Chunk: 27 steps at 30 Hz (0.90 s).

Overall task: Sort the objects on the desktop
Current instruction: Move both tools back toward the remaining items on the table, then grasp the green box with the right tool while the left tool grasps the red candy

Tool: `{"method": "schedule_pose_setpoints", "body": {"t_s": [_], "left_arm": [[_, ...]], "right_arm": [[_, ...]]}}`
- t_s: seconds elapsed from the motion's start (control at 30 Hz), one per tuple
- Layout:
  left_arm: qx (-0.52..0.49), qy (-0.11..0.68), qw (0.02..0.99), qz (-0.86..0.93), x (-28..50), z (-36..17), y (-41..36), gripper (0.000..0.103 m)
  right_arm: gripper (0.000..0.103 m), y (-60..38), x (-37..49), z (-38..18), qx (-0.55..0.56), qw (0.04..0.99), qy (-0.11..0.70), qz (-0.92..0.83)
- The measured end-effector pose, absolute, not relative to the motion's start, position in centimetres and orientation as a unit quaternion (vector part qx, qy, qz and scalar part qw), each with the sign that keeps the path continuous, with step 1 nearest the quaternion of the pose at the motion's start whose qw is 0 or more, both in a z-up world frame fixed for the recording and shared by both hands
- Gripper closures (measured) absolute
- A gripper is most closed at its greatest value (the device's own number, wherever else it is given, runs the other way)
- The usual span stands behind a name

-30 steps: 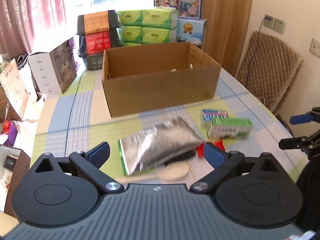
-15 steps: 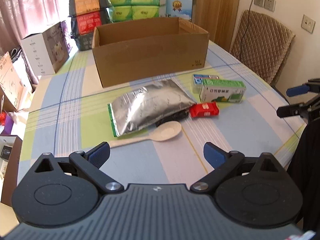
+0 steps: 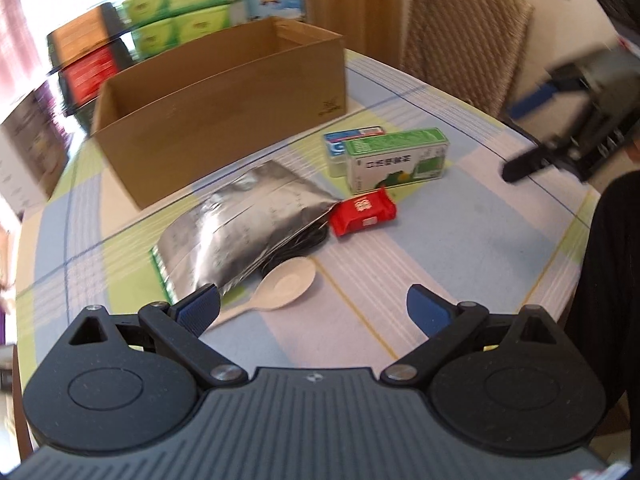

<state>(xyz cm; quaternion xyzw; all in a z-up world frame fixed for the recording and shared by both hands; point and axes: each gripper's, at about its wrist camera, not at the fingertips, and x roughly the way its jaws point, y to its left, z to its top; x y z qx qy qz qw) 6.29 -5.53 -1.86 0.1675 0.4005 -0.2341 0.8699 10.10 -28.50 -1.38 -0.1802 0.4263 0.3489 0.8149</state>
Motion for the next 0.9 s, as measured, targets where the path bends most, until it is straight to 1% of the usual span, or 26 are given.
{"method": "schedule_pose_setpoints", "body": {"t_s": [0.1, 0.23, 0.37, 0.43, 0.5, 0.6, 0.67, 0.77, 0.83, 0.9], "left_arm": [[0.187, 0.402, 0.862, -0.247, 7.5, -2.4, -6.6, 0.006], [0.195, 0.404, 0.852, -0.269, 9.1, -3.3, -8.1, 0.006], [0.183, 0.410, 0.850, -0.277, 10.8, -4.4, -9.6, 0.006], [0.172, 0.413, 0.852, -0.273, 11.6, -4.8, -10.2, 0.006], [0.157, 0.419, 0.853, -0.267, 12.4, -5.4, -10.7, 0.007], [0.135, 0.433, 0.857, -0.243, 13.4, -6.2, -11.2, 0.010], [0.113, 0.445, 0.859, -0.225, 14.0, -6.6, -11.2, 0.011], [0.085, 0.459, 0.860, -0.205, 14.7, -7.2, -11.2, 0.014], [0.079, 0.464, 0.859, -0.204, 14.9, -7.5, -11.5, 0.016], [0.072, 0.467, 0.857, -0.207, 15.0, -7.7, -11.9, 0.017]], "right_arm": [[0.011, -27.7, 12.4, -1.9, -0.211, 0.806, 0.421, 0.358], [0.026, -26.3, 15.4, -3.5, -0.254, 0.786, 0.427, 0.367], [0.033, -24.8, 17.2, -5.3, -0.302, 0.756, 0.430, 0.391], [0.042, -24.2, 18.0, -6.3, -0.314, 0.745, 0.436, 0.396], [0.047, -23.7, 18.5, -7.1, -0.319, 0.738, 0.442, 0.399], [0.055, -23.0, 19.0, -8.1, -0.327, 0.728, 0.448, 0.402], [0.057, -22.7, 19.0, -8.5, -0.336, 0.724, 0.446, 0.404], [0.063, -22.8, 19.0, -8.6, -0.343, 0.723, 0.443, 0.404], [0.074, -23.1, 18.9, -8.5, -0.335, 0.723, 0.447, 0.406], [0.076, -23.6, 18.6, -8.2, -0.334, 0.724, 0.447, 0.405]]}}
